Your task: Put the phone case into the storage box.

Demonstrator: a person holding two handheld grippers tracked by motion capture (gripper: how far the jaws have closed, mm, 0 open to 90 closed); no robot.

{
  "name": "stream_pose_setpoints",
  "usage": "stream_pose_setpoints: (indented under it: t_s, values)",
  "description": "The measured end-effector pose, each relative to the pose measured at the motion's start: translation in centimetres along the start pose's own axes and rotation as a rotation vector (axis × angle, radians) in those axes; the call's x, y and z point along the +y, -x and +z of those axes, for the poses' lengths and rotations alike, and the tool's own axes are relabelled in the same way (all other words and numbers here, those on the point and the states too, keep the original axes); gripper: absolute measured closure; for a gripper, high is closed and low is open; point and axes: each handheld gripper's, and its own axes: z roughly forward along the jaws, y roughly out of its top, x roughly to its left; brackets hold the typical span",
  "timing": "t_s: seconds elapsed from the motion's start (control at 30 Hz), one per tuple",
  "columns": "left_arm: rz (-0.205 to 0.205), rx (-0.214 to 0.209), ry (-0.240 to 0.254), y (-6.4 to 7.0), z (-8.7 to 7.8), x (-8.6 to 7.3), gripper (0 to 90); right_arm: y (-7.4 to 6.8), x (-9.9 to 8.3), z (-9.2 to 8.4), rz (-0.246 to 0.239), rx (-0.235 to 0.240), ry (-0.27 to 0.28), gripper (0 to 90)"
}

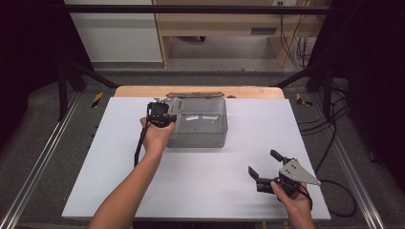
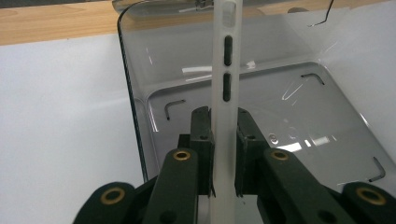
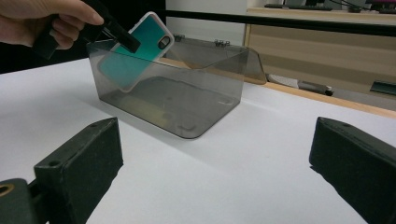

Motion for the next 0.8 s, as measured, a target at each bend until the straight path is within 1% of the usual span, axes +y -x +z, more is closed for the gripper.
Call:
stream_pose_setpoints:
  t_s: [0.37, 0.53, 0.8]
  values:
    - [-0.012, -0.014, -0.002, -0.21, -0.02, 0.0, 80.8, -0.07, -0.01, 0.04, 0.0, 0.001, -0.003, 2.9]
    - [-0.035, -0.028, 0.008, -0.33, -0.1, 0.07, 80.8, -0.05, -0.01, 0.04, 0.001, 0.001, -0.002, 2.9]
    - [-0.028, -0.034, -0.001, -0.04, 0.06, 0.0, 80.9, -0.06, -0.03, 0.06, -0.001, 0.001, -0.003, 2.9]
